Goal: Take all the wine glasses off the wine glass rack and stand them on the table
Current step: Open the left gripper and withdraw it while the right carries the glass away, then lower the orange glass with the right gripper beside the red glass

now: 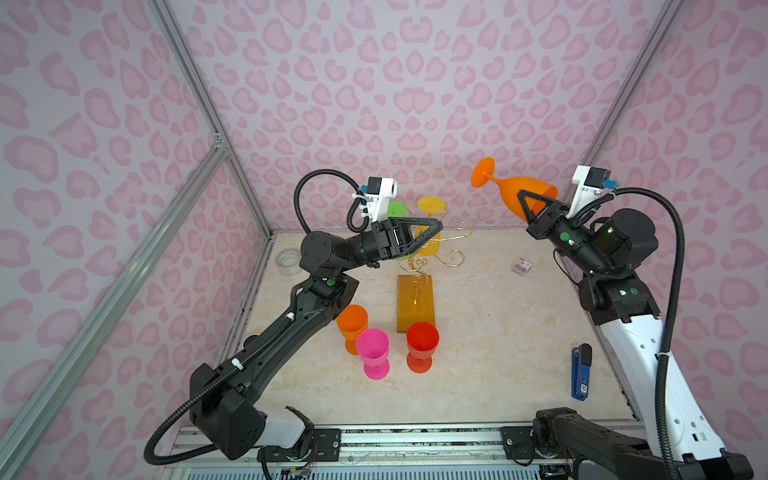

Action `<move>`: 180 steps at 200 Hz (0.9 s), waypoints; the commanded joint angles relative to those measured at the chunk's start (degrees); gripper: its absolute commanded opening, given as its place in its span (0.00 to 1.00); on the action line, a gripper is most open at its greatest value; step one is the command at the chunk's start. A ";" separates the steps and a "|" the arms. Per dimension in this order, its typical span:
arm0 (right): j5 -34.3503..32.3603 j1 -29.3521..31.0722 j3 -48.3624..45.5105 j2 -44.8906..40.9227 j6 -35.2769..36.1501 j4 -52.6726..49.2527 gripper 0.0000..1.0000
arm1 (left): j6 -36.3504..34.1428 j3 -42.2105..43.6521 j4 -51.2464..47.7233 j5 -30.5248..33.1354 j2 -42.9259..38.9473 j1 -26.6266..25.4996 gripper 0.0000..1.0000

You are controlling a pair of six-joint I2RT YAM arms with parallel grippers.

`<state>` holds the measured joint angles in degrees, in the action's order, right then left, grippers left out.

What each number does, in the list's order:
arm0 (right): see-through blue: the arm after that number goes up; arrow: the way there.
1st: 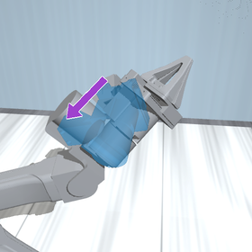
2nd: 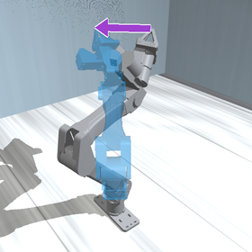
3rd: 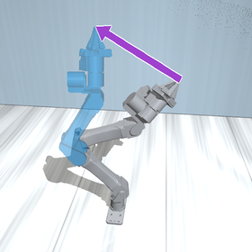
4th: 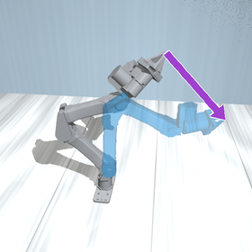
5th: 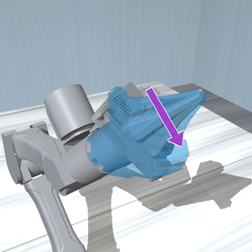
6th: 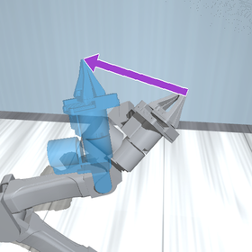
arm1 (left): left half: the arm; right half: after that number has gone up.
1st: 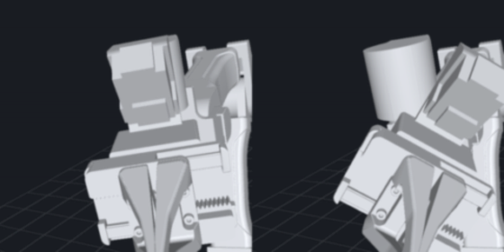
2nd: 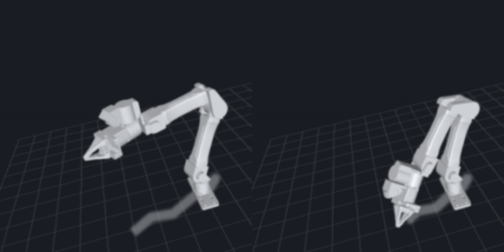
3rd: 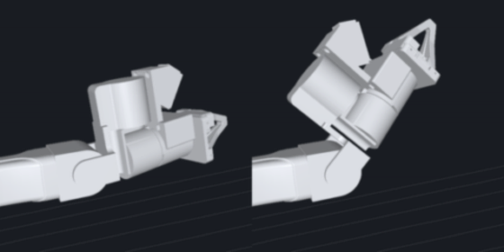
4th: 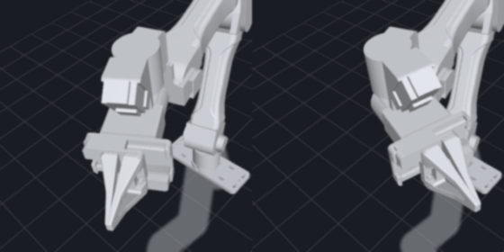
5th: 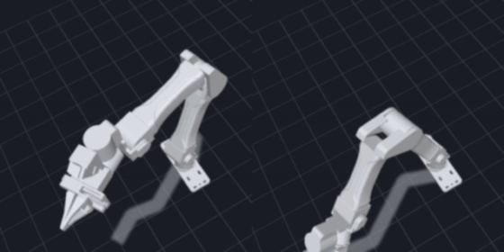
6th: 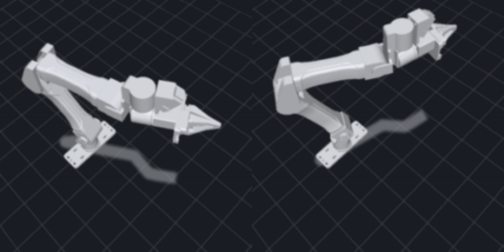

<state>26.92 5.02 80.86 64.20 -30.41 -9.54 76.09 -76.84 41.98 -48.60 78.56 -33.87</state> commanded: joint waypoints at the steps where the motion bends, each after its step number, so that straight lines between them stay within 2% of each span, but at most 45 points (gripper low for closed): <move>1: -8.81 -2.47 1.23 -1.05 8.57 -21.70 0.00 | -20.93 -2.64 -22.07 4.86 -4.30 0.03 0.52; 22: -10.31 -4.49 1.94 -0.76 11.02 -28.85 0.00 | -31.13 -3.66 -34.83 13.58 -8.70 0.20 0.59; 48: -11.12 -4.25 -0.49 -0.75 12.92 -33.46 0.00 | -39.23 -3.74 -43.79 26.66 -13.51 0.43 0.68; 65: -12.63 -2.38 -1.55 0.31 14.85 -37.56 0.00 | -42.65 -3.71 -47.51 33.18 -15.71 0.71 0.70; 79: -15.52 1.46 -1.83 1.92 16.99 -41.97 0.00 | -44.06 -3.63 -49.27 36.68 -17.04 1.07 0.70; 95: -19.40 7.16 -2.99 3.65 18.05 -45.59 0.00 | -44.91 -3.34 -50.15 38.54 -18.14 1.56 0.71; 137: -23.03 20.05 -3.94 8.04 18.73 -54.11 0.00 | -44.73 -2.90 -50.74 38.94 -19.32 3.18 0.70; 153: -24.29 22.74 -2.56 9.05 18.85 -56.61 0.00 | -44.47 -2.73 -50.79 38.67 -19.49 3.70 0.70; 180: -20.94 24.49 -2.83 10.08 19.26 -56.87 0.00 | -44.04 -2.61 -50.54 38.24 -19.63 4.20 0.70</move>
<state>5.61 28.25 78.15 73.38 -12.36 -63.66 32.56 -79.57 -8.97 -10.50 59.29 -29.95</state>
